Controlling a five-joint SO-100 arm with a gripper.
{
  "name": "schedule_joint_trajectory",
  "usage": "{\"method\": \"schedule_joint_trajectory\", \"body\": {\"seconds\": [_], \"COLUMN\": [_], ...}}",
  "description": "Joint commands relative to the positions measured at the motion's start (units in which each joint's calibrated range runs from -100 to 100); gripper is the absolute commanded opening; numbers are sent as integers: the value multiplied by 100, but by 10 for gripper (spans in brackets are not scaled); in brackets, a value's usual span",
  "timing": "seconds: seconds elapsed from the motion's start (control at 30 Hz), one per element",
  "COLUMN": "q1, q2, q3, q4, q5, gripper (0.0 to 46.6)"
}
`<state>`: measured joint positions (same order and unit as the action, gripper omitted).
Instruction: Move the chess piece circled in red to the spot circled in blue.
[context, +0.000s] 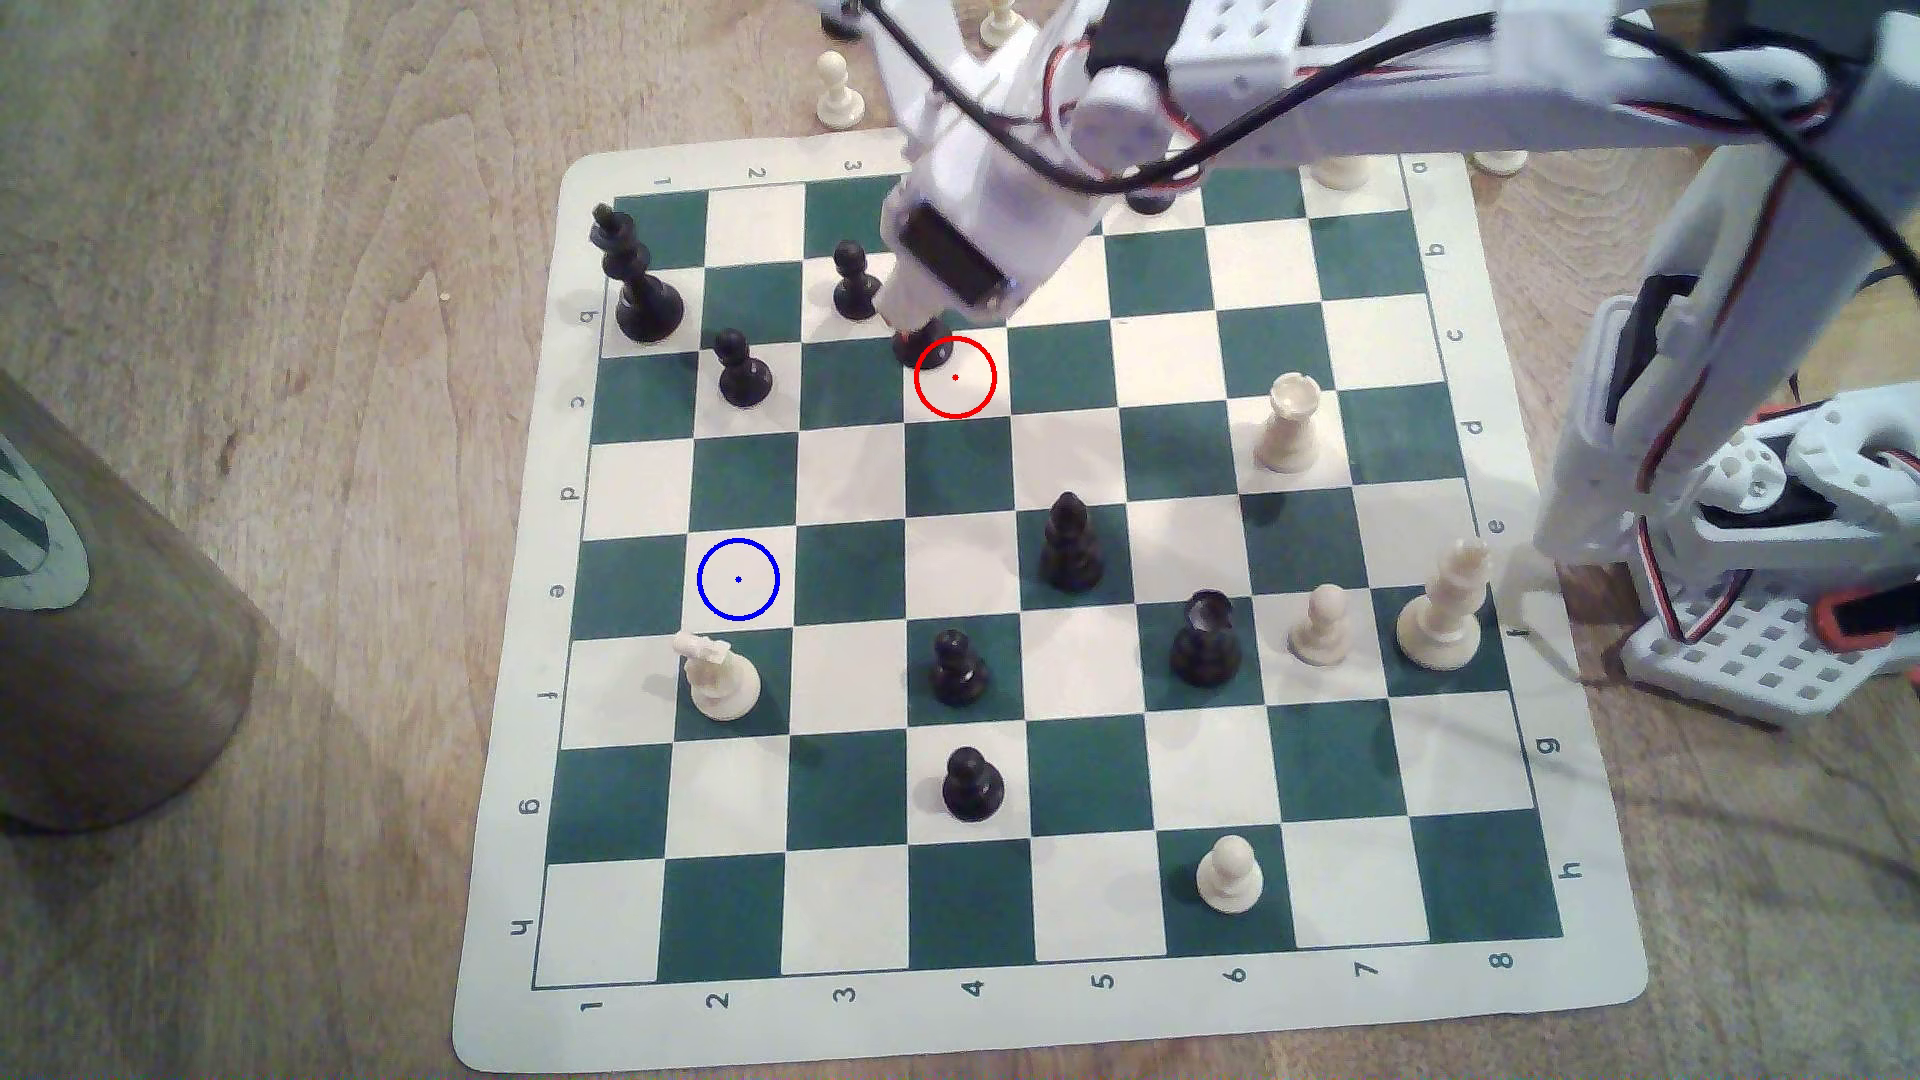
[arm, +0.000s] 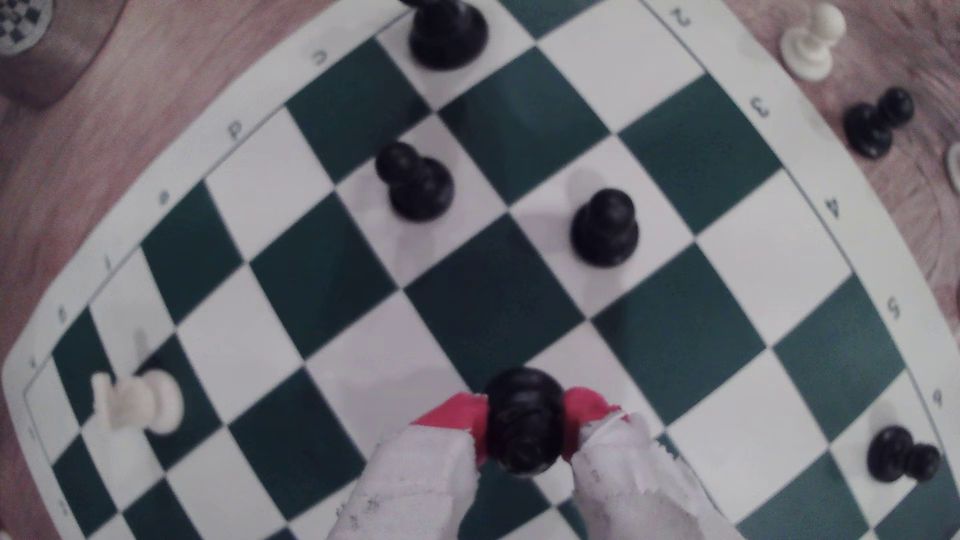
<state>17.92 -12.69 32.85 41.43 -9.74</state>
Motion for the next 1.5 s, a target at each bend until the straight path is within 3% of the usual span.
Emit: {"method": "schedule_joint_trajectory", "body": {"seconds": [0.0,0.5,0.83,1.47], "q1": [-130,-1155,-1405,-1546], "q2": [-810,251,1499,2942], "q3": [-602,-2297,-3185,-3829], "q4": [279,566,451,214], "q5": [0,-112,-49,-29], "gripper": [5,4,4,4]}}
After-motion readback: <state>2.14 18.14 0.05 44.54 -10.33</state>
